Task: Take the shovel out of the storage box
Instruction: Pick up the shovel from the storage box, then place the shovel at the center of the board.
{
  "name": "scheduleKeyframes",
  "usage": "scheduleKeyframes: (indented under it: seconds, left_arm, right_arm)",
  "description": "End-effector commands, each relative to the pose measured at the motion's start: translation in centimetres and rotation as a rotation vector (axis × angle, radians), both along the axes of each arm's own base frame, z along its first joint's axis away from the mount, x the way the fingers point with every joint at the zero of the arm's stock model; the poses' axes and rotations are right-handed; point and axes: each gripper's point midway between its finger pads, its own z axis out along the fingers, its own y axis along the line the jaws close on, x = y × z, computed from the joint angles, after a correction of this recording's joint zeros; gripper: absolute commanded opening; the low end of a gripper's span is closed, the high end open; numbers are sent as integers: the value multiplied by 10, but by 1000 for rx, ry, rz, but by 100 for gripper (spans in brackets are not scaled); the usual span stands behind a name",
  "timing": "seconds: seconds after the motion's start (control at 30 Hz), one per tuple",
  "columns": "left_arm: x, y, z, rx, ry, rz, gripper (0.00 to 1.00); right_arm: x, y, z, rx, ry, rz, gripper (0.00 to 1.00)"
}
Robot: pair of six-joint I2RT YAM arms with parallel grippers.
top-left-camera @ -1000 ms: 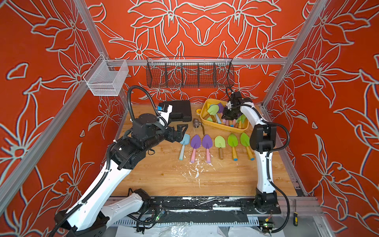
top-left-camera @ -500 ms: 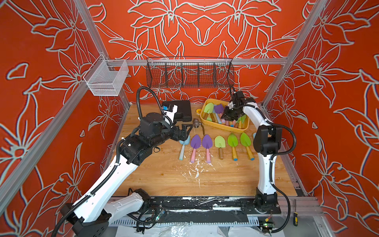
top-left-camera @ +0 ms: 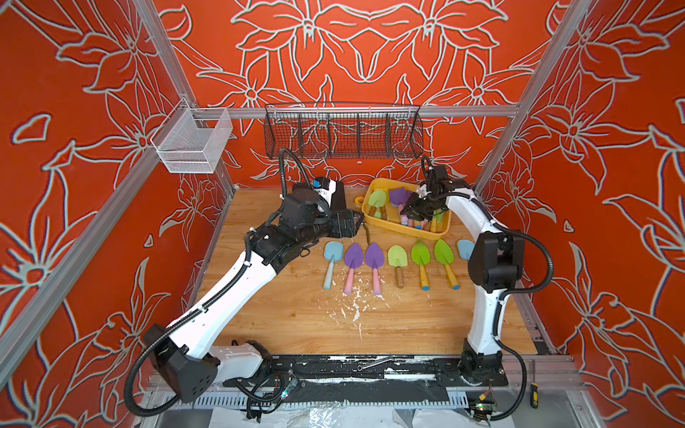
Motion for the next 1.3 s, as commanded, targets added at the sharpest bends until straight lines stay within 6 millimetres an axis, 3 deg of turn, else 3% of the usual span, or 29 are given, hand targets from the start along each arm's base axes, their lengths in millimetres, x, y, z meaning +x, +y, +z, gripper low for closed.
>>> scheduleKeyframes:
  seconds: [0.0, 0.33, 0.6, 0.77, 0.9, 1.27]
  left_arm:
    - [13, -15, 9, -105, 37, 15, 100]
    - [65, -58, -27, -158, 226, 13, 95]
    - [105, -92, -46, -216, 282, -40, 90]
    - [120, -100, -63, -259, 319, -41, 84]
    - [126, -107, -69, -265, 323, -66, 75]
    - [140, -109, -81, -257, 317, -69, 55]
  right_arm:
    - [-6, 8, 32, 74, -57, -24, 0]
    - [-44, 18, 73, 170, -137, -47, 0]
    - [-89, 44, 99, 225, -181, -1, 0]
    - [-111, 51, 109, 259, -198, 1, 0]
    - [-125, 55, 111, 273, -198, 9, 0]
    - [-144, 69, 114, 301, -195, 39, 0]
